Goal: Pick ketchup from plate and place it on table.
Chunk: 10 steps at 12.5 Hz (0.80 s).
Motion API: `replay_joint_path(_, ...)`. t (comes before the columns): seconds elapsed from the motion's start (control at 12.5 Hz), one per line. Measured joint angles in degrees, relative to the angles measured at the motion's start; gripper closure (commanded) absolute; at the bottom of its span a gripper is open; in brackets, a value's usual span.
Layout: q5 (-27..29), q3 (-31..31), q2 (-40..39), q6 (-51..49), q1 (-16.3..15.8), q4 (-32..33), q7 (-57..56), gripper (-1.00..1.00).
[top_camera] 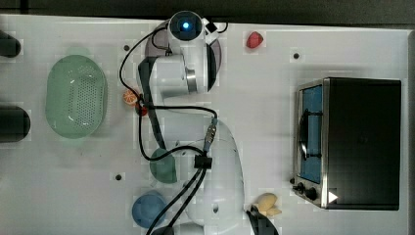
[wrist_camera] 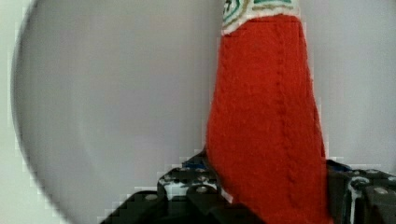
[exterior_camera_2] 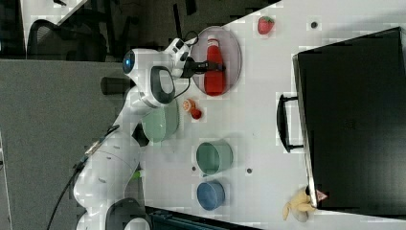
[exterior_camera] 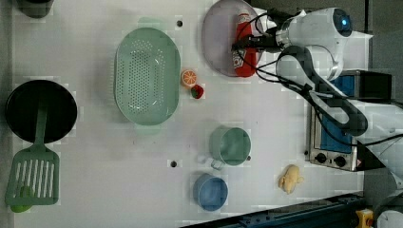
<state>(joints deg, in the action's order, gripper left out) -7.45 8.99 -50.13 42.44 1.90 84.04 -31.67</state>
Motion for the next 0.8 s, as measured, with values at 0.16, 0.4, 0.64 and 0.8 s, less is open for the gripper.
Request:
replay_joint_path(0.16, 2.86, -0.06, 3.41, -6.01, 0.52, 0.73, -0.03, -0.18)
replay_joint_path(0.4, 3.41, 0.07, 12.73, -9.51, 1.79, 1.79, -0.06, -0.18)
replay_joint_path(0.64, 3.73, 0.63, 25.51, -11.83, 4.09, 5.15, -0.06, -0.18)
replay_joint_path(0.8, 3.72, 0.70, 34.75, -12.06, 5.64, 10.24, -0.06, -0.18)
